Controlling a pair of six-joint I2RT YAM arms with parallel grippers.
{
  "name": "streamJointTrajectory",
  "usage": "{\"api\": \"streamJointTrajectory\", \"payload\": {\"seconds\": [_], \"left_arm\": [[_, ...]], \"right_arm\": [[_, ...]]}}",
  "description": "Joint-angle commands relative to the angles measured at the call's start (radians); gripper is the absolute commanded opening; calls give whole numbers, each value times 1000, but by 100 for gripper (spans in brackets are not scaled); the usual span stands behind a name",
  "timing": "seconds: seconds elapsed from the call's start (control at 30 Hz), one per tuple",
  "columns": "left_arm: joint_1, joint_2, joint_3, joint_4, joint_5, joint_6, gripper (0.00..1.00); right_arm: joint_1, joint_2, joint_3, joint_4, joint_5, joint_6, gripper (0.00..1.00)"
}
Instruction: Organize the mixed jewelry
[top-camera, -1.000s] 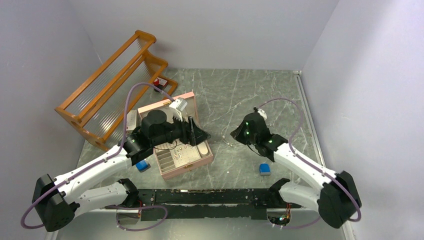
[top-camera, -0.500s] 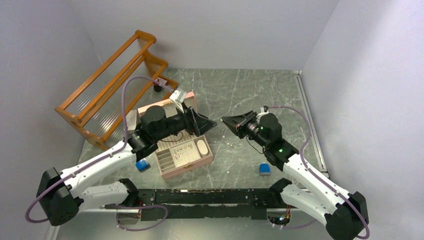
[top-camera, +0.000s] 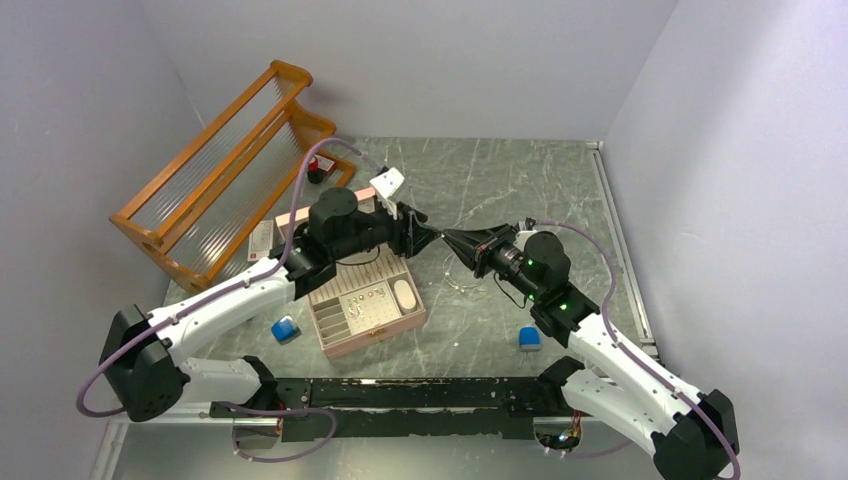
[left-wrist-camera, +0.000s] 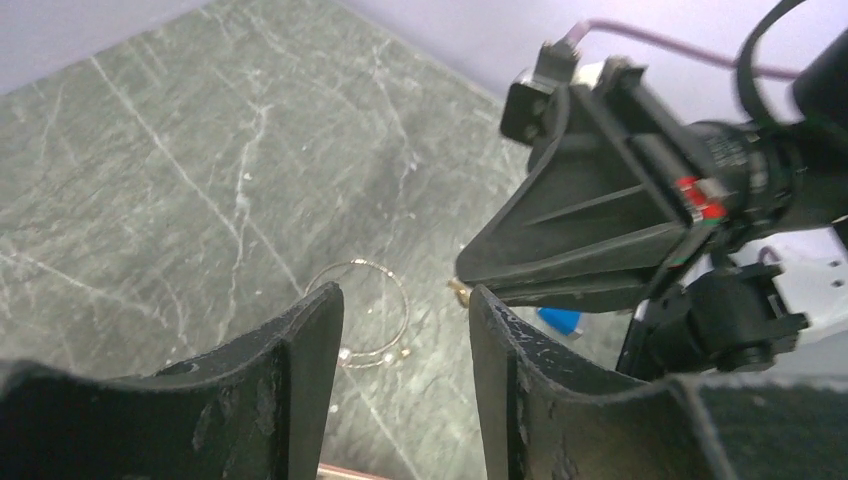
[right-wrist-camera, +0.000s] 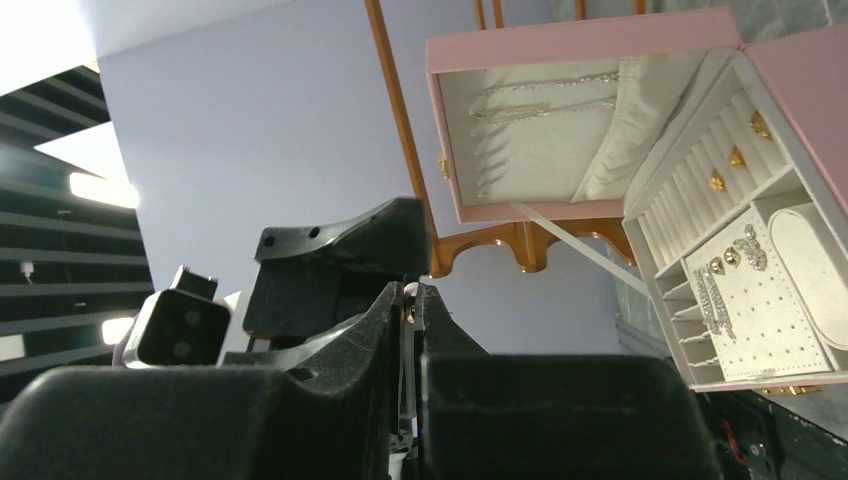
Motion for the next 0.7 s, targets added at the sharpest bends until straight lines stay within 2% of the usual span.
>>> {"api": "streamJointTrajectory", "payload": {"seconds": [0.0, 0.23, 0.47, 0.67], "left_arm": [[-9, 31, 56, -83, 23, 113, 54], [-8, 27, 34, -39, 81, 108, 55], [-9, 49, 46, -72, 65, 120, 48], [-13, 59, 42, -35, 82, 100, 50]], "right_arm": [[-5, -27, 23, 3, 22, 30, 6], [-10, -23, 14, 12, 21, 34, 6], [-10, -30, 1, 35, 33, 42, 6], [-14, -34, -9, 49, 29, 47, 6]]}}
